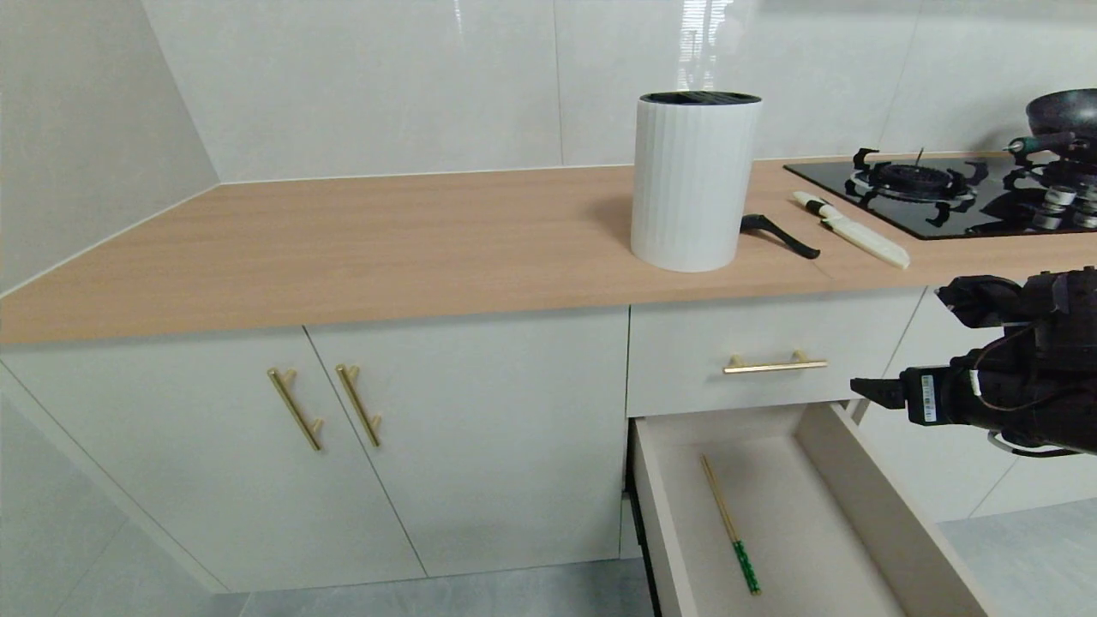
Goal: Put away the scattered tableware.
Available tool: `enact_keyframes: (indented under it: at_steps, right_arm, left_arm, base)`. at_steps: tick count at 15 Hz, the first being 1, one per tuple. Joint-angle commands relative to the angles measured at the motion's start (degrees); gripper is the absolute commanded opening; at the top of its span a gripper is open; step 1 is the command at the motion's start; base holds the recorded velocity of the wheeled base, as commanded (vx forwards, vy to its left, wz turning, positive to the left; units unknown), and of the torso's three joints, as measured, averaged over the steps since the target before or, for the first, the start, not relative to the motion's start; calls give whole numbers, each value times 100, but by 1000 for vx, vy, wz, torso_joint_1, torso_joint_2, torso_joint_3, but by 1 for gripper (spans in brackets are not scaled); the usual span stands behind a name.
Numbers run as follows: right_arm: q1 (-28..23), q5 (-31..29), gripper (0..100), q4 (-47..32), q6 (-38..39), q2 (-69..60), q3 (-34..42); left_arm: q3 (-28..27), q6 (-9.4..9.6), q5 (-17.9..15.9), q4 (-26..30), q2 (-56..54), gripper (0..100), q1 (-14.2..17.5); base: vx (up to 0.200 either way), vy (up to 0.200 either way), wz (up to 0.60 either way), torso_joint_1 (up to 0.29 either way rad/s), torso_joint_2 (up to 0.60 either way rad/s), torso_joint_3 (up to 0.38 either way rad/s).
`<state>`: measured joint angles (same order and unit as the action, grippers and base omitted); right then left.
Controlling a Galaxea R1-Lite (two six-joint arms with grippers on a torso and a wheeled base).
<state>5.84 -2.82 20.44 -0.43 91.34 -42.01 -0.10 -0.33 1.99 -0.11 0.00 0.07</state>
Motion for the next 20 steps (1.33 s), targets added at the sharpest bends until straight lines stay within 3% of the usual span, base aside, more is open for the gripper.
enact_keyframes:
  at_steps: [1,4,7,11,16,17,20]
  right_arm:
    - [5,0,100,12,-10,15,-9]
    - [-162,115,100,232,-388,147,-317]
    - [-417,906,100,179,-502,621,-1398]
    - [-426,1661,100,-541,-977,1369,-2778]
    - [-426,2057,100,-1034,-1082,2564,-4228]
    - [-435,2365,100,-1359,-1074,2722,-4571]
    - [-496,2602,100,-1579,-1082,2880,-4852]
  left_arm:
    - [1,-2,3,2,9,100,1]
    - [1,-2,3,2,9,100,1]
    - [1,-2,3,2,9,100,1]
    - [1,-2,-5,2,9,100,1]
    - [1,-2,3,2,9,100,1]
    - [1,-2,3,2,9,100,1]
    - [1,-2,3,2,9,100,1]
  base:
    - [0,0,0,168,-471,-305]
    - [0,0,0,178,-471,-292]
    - [0,0,0,198,-489,-294]
    - [0,0,0,79,-179,-102]
    - [0,0,0,0,0,0]
    - [0,0,0,0,0,0]
    - [0,0,0,0,0,0]
